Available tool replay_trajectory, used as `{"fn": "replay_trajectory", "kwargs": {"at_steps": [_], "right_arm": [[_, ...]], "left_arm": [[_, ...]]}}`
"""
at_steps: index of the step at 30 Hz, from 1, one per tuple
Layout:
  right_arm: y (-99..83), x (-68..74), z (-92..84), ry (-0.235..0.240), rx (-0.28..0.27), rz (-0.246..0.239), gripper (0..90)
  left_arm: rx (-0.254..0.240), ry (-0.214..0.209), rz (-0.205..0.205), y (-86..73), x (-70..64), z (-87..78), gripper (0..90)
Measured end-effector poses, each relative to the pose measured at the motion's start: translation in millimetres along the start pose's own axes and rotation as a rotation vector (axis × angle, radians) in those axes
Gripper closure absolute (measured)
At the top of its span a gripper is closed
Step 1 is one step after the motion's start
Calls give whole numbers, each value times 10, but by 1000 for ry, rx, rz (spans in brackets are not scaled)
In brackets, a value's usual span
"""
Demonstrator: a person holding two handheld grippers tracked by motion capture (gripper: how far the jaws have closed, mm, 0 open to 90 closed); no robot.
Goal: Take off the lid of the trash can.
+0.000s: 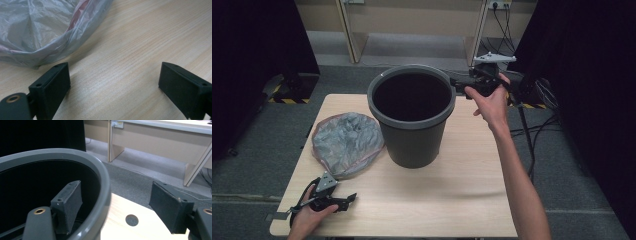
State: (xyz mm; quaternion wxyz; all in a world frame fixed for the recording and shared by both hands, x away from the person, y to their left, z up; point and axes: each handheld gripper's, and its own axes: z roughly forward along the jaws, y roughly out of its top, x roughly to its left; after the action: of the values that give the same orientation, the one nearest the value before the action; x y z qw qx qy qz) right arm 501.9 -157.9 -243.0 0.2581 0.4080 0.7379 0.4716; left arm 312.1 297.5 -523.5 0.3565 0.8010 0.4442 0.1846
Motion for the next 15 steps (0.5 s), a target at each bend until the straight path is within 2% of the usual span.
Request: {"fn": "replay_trajectory", "kwargs": {"at_steps": [7,15], "right_arm": [[6,83,222,1,93,1,301],[-15,90,302,17,153,22,410]], "left_arm": [[-1,-1,1,-1,1,0,94],[-1,-1,1,-1,2,0,94]]}}
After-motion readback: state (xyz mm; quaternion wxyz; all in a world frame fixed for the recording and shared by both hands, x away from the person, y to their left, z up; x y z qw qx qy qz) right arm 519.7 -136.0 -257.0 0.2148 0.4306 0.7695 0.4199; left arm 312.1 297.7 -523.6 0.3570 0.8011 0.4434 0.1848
